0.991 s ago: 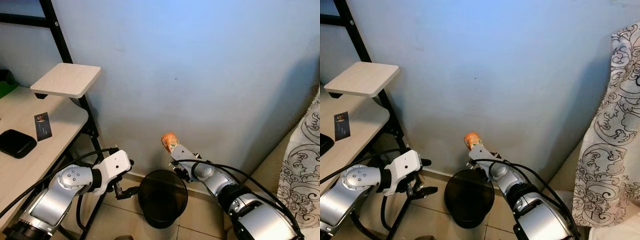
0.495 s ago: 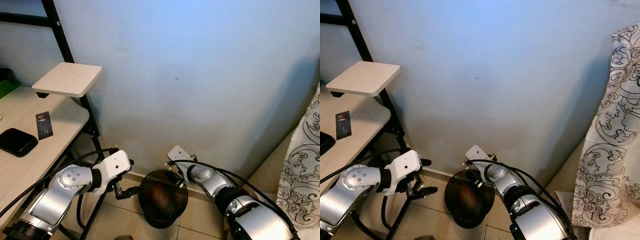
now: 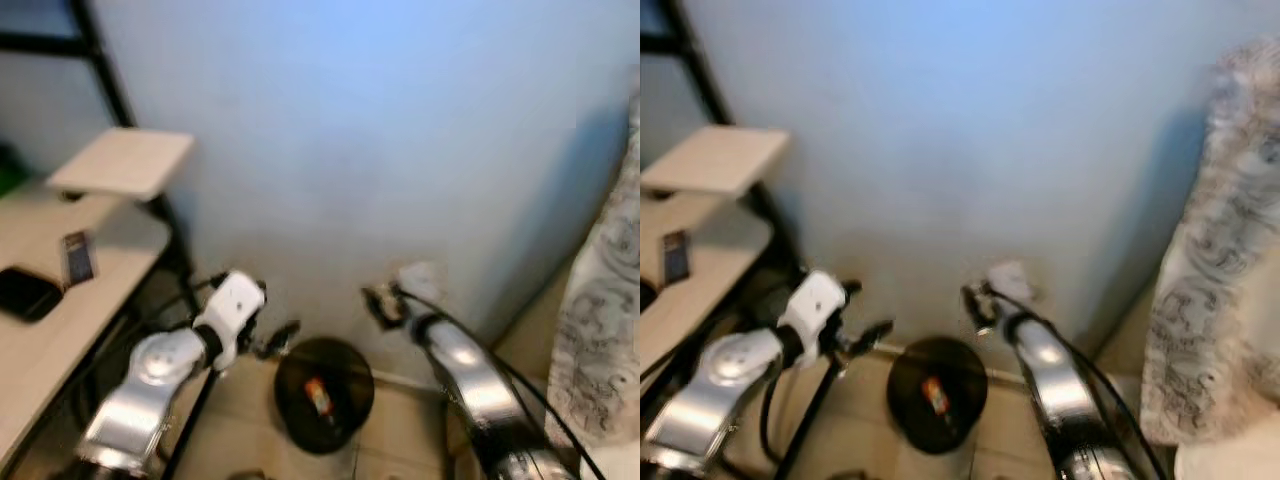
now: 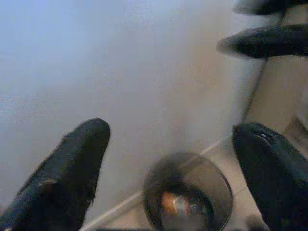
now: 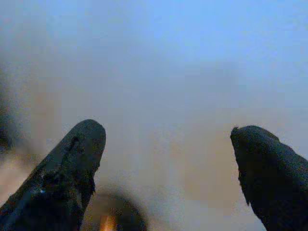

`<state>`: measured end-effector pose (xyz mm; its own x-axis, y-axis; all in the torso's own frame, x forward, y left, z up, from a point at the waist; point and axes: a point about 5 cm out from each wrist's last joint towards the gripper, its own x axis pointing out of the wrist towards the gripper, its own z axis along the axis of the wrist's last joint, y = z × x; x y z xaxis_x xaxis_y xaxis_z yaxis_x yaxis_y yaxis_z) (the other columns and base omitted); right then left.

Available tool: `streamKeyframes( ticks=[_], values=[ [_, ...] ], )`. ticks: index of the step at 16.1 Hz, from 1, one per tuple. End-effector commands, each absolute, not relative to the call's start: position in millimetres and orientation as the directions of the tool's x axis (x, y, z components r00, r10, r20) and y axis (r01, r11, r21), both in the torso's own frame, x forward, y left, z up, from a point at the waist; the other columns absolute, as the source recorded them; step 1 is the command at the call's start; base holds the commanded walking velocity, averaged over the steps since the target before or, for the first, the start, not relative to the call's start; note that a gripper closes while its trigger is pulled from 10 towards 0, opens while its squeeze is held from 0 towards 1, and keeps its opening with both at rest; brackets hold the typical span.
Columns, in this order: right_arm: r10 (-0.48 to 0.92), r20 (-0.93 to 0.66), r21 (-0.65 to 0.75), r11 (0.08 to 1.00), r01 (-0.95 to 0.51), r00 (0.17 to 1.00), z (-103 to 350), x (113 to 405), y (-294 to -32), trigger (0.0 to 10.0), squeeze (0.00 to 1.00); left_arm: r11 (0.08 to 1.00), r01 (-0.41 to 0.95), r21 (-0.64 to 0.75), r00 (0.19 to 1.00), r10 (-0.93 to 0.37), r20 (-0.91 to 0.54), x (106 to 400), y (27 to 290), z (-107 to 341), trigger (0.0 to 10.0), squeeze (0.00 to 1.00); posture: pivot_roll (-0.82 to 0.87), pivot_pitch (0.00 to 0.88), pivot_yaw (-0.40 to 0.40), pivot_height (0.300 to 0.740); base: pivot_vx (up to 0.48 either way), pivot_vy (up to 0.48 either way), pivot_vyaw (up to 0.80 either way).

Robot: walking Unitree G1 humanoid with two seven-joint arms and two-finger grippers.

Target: Clean up the room

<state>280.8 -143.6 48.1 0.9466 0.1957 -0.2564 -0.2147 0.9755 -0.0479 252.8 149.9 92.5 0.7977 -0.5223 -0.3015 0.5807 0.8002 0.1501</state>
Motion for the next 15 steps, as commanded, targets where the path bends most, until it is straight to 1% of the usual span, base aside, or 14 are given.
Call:
streamKeyframes(
  ticks=[1, 3, 5, 7, 9, 11, 12, 15],
  values=[
    [0.110, -0.173, -0.028, 0.993, -0.117, 0.979, 69, 282, -157, 10.0, 1.00, 0.852, 0.498, 0.162, 0.857, -0.455, -0.242, 255, 152, 103, 10.0, 0.00, 0.13, 0.000, 0.029, 0.740, 0.000, 0.000, -0.78],
    [0.045, -0.136, -0.030, 0.998, -0.049, 0.990, 75, 277, -161, 10.0, 1.00, 0.888, 0.442, 0.130, 0.884, -0.406, -0.230, 250, 153, 105, 10.0, 0.00, 0.08, 0.000, 0.045, 0.740, 0.000, 0.000, -0.79],
    [0.001, -0.116, -0.022, 1.000, -0.004, 0.993, 84, 274, -162, 10.0, 1.00, 0.930, 0.353, 0.105, 0.918, -0.322, -0.231, 248, 158, 103, 10.0, 0.00, 0.10, 0.000, 0.025, 0.740, 0.000, 0.000, -0.79],
    [-0.003, -0.134, -0.012, 1.000, 0.002, 0.991, 94, 261, -160, 10.0, 1.00, 0.962, 0.242, 0.126, 0.954, -0.212, -0.210, 248, 162, 103, 10.0, 0.00, 0.14, 0.000, 0.000, 0.740, 0.000, 0.000, -0.79],
    [-0.008, -0.154, -0.014, 1.000, 0.006, 0.988, 95, 260, -160, 10.0, 1.00, 0.966, 0.177, 0.187, 0.972, -0.141, -0.189, 245, 171, 103, 10.0, 0.00, 0.14, 0.000, -0.026, 0.740, 0.000, 0.000, -0.79],
    [-0.039, -0.172, -0.026, 0.999, 0.035, 0.984, 95, 264, -161, 10.0, 1.00, 0.961, 0.166, 0.220, 0.975, -0.125, -0.185, 247, 179, 103, 10.0, 0.00, 0.14, 0.000, -0.027, 0.740, 0.000, 0.000, -0.79],
    [-0.047, -0.180, -0.019, 0.999, 0.044, 0.983, 95, 264, -163, 10.0, 1.00, 0.966, 0.161, 0.202, 0.976, -0.125, -0.180, 250, 178, 106, 10.0, 0.00, 0.14, 0.000, -0.020, 0.740, 0.000, 0.000, -0.80],
    [-0.117, -0.225, 0.010, 0.992, 0.122, 0.967, 93, 258, -168, 10.0, 1.00, 0.960, 0.191, 0.203, 0.971, -0.154, -0.185, 253, 167, 107, 10.0, 0.00, 0.14, 0.000, -0.001, 0.740, 0.000, 0.000, -0.80]
  ],
)
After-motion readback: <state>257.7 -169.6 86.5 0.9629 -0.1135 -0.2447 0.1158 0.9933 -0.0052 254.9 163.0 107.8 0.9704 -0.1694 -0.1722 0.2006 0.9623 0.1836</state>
